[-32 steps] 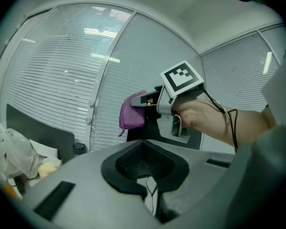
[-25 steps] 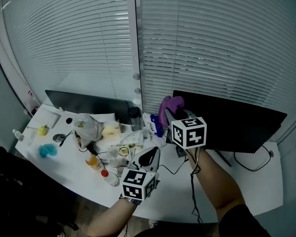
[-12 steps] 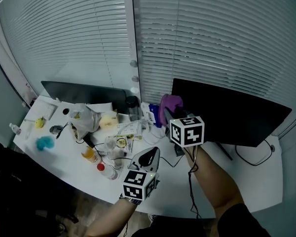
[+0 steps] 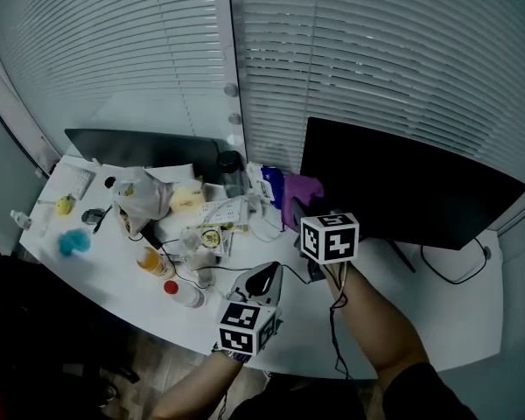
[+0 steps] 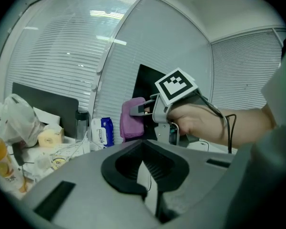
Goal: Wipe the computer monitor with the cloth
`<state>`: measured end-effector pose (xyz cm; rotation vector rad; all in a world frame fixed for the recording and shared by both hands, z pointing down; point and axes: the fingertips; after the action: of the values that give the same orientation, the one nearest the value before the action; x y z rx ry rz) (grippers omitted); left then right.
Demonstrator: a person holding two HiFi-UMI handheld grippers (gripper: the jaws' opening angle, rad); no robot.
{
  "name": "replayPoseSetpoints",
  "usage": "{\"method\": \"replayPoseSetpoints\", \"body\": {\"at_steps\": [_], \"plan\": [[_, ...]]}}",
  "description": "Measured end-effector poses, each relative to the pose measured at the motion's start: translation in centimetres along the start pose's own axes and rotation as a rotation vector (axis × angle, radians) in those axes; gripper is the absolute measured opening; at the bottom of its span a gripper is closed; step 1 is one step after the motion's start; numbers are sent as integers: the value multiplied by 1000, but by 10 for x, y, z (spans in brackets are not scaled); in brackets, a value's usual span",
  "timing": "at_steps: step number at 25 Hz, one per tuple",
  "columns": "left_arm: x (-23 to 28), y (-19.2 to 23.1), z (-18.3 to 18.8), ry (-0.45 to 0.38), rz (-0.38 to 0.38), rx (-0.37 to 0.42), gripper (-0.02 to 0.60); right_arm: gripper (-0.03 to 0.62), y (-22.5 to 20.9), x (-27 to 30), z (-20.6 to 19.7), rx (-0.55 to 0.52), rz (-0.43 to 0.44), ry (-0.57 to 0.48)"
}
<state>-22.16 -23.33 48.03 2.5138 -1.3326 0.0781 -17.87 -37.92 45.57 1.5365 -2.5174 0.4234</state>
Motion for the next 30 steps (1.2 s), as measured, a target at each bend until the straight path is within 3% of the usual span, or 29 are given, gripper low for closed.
{"method": "replayPoseSetpoints", "body": {"at_steps": [21,30], "plan": [[13,11,-80,138,12,-68,6,80,-25,29,-119,106,-31,155],[15,14,-96,172,15,-82,6,80,-27,35,-141,121,-25,186]]}}
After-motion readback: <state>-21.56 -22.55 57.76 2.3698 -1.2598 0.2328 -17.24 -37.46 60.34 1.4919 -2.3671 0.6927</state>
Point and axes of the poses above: the fingertips, and each gripper's own axes: x forward along the fingers, y to its left, z out of its top, and after that the axes turned 7 degrees about -y, right-handed
